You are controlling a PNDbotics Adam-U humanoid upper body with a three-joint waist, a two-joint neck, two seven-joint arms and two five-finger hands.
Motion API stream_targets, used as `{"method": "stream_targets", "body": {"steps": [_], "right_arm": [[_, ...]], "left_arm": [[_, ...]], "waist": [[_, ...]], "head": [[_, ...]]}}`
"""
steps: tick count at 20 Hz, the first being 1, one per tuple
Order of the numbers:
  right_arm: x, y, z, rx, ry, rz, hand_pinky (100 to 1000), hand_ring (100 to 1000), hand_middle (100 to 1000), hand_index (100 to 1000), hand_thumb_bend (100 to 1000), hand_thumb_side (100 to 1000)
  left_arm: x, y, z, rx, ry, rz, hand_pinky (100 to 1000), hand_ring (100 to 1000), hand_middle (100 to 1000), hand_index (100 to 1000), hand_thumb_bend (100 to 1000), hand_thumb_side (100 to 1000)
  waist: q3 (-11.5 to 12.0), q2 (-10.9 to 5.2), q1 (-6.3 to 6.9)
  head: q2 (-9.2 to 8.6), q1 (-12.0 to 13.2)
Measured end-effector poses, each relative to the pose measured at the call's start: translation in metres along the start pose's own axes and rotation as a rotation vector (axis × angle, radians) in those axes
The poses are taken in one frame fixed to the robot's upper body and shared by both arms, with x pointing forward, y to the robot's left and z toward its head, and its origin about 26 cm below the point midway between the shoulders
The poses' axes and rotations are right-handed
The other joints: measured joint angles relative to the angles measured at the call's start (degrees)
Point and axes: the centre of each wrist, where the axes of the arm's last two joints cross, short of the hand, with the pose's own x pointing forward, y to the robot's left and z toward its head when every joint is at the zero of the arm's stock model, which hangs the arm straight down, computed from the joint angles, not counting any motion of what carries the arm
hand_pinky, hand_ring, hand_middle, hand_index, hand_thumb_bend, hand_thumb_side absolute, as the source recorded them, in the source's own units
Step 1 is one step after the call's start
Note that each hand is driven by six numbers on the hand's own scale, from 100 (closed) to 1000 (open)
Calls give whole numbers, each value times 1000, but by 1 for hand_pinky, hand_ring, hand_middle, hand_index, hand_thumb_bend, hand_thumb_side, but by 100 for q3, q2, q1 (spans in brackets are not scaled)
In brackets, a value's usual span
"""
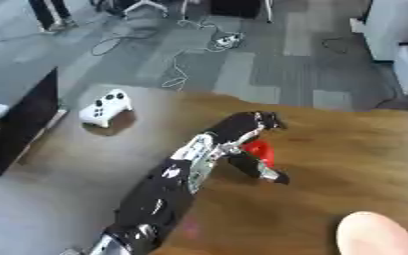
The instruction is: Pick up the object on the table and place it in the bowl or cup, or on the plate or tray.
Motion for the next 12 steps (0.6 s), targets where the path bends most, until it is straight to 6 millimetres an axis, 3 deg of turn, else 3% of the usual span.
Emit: {"method": "stream_targets", "body": {"steps": [12], "right_arm": [[5, -3, -1, -13, -19, -14, 594, 706, 593, 984, 100, 1000]], "left_arm": [[-3, -6, 3, -108, 52, -69, 462, 629, 720, 806, 737, 773]], "waist": [[-132, 68, 16]], "head": [[22, 0]]}}
